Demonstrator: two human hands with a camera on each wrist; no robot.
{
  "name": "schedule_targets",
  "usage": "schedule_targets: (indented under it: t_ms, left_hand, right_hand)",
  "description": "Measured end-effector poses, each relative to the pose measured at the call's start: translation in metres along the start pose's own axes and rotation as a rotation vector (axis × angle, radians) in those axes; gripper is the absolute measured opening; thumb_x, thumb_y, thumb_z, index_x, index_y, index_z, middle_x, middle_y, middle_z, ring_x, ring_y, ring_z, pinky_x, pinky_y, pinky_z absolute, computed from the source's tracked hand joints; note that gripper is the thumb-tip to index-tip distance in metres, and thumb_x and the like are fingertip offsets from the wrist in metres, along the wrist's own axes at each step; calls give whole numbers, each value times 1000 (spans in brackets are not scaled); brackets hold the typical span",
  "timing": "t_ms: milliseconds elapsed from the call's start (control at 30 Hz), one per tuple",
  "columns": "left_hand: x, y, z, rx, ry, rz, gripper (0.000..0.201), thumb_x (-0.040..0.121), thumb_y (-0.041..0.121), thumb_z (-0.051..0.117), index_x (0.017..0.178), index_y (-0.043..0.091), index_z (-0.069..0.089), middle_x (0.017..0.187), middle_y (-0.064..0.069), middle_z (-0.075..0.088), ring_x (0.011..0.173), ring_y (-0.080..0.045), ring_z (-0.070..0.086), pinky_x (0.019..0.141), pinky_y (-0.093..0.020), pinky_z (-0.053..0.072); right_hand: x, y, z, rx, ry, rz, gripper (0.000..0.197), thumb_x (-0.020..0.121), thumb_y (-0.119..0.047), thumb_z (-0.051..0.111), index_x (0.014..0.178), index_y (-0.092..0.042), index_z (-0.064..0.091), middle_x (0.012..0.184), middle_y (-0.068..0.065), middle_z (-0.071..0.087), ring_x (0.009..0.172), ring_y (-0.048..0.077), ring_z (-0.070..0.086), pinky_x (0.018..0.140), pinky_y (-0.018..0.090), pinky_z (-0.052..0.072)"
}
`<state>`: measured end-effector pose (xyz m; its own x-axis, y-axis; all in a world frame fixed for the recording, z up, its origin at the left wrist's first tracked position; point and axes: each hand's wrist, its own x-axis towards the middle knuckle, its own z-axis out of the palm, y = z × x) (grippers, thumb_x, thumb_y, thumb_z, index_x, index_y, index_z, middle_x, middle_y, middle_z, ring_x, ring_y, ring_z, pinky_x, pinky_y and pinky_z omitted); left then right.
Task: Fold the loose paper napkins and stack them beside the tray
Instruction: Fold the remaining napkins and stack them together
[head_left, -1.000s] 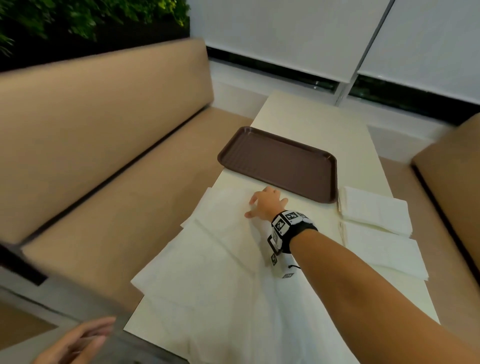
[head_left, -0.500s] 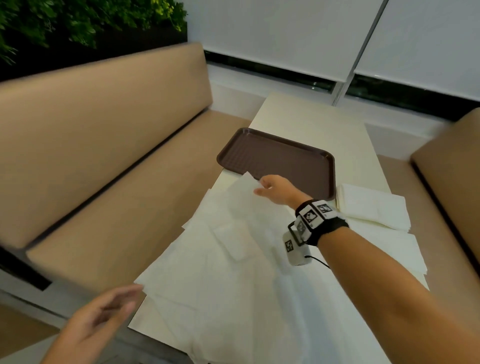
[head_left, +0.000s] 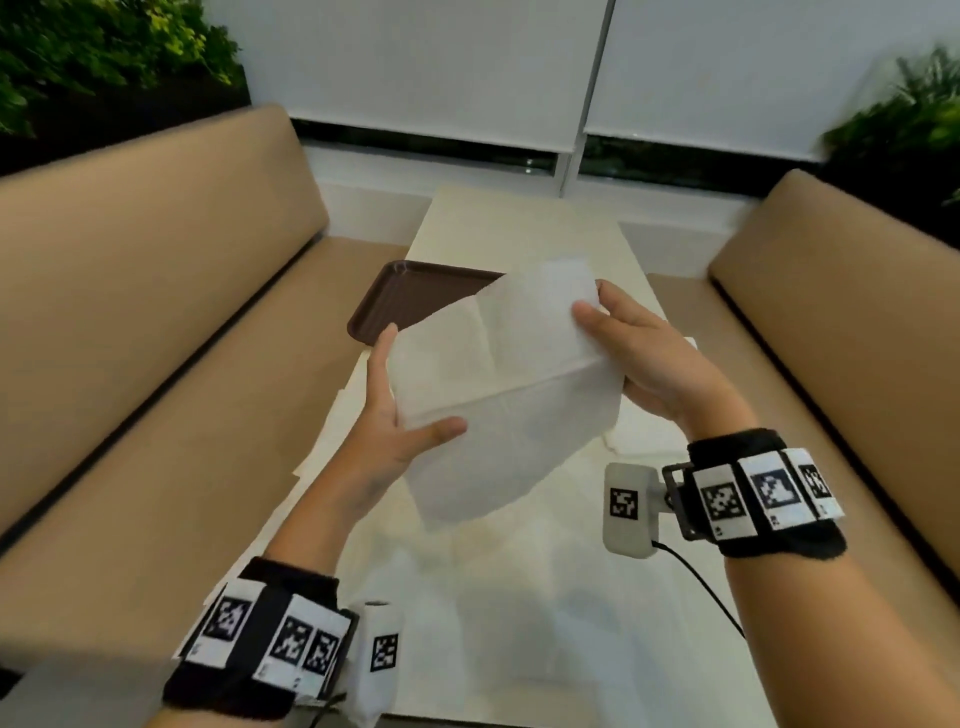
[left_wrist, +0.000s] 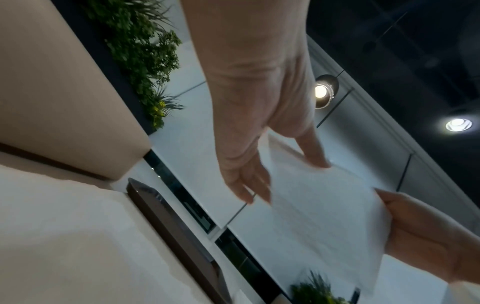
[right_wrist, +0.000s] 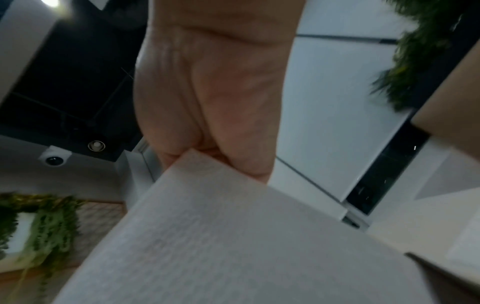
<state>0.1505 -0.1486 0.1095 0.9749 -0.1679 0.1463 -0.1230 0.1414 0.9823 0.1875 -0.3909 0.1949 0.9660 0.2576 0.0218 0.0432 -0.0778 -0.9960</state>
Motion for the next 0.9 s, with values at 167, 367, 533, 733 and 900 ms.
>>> schedule_targets:
  t_ms: [167, 367, 533, 733, 900]
  left_hand:
    - [6, 6, 24, 88, 89, 66, 69, 59, 40, 81, 119, 52, 48, 131, 5, 54, 118, -24, 56, 93, -50, 51]
    - [12, 15, 37, 286, 90, 102, 22, 74, 22, 80, 85, 33, 65, 94, 16, 63, 97, -25, 60, 86, -48, 53]
    - [17, 17, 36, 379, 43, 76, 20, 75, 16, 78, 89, 30, 73, 97, 8, 71, 95, -18, 65, 88, -40, 54]
    - [21, 26, 51, 488, 110, 177, 5, 83, 17, 70, 84, 22, 70, 68, 20, 65, 65, -3, 60, 60, -15, 46]
    - [21, 35, 67, 844, 138, 458, 3, 80, 21, 74, 83, 21, 72, 93, 10, 50, 88, -2, 45, 76, -14, 35]
  right_hand:
    - [-41, 23, -24, -45, 204, 40, 49, 82, -43, 63, 122, -29, 38, 98, 2, 72, 86, 18, 66, 71, 33, 52]
    - [-75, 45, -36, -83, 232, -108, 48, 70, -21, 77, 115, -24, 58, 84, 7, 71, 80, 21, 65, 81, 40, 51]
    - [-80, 58, -48, -206, 357, -133, 16, 83, -12, 71, 94, -24, 73, 59, -10, 38, 66, 19, 40, 75, 40, 43]
    - [-79, 66, -50, -290, 416, -54, 14, 89, -14, 65, 89, -28, 71, 81, -17, 64, 72, 10, 55, 84, 42, 54]
    - [-82, 57, -41, -569, 348, -133, 18, 78, -54, 61, 92, -44, 66, 130, -13, 42, 128, 9, 35, 104, 32, 32]
